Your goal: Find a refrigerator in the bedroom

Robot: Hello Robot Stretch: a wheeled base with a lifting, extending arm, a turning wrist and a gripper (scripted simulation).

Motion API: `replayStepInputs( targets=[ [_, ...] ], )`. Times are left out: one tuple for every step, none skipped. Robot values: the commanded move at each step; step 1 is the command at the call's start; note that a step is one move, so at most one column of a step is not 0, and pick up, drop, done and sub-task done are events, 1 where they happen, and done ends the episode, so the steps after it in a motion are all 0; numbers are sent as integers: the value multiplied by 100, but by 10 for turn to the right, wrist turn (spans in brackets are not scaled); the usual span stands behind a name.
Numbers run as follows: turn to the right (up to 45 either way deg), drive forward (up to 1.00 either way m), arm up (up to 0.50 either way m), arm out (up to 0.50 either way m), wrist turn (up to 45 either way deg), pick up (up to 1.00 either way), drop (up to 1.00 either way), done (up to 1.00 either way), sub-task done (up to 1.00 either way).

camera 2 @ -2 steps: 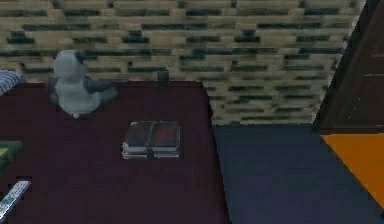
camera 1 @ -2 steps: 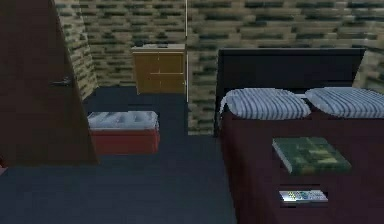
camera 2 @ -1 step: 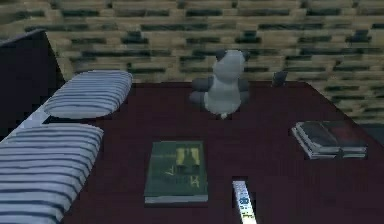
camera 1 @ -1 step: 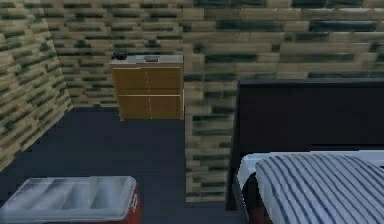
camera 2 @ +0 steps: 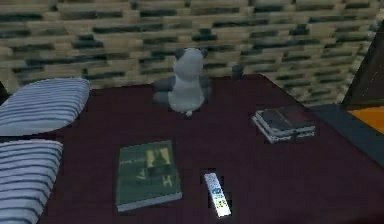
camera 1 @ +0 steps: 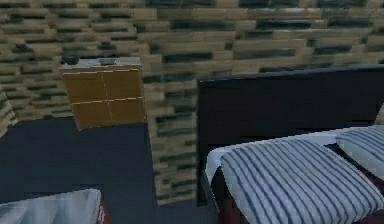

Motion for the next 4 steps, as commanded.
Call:
replayStepInputs(
  targets=[
    [0,15,0,0,0,0,0,0,0],
    [-450,0,0,0,0,0,0,0,0],
    [-90,0,0,0,0,0,0,0,0],
    [0,0,0,0,0,0,0,100,0]
  ],
)
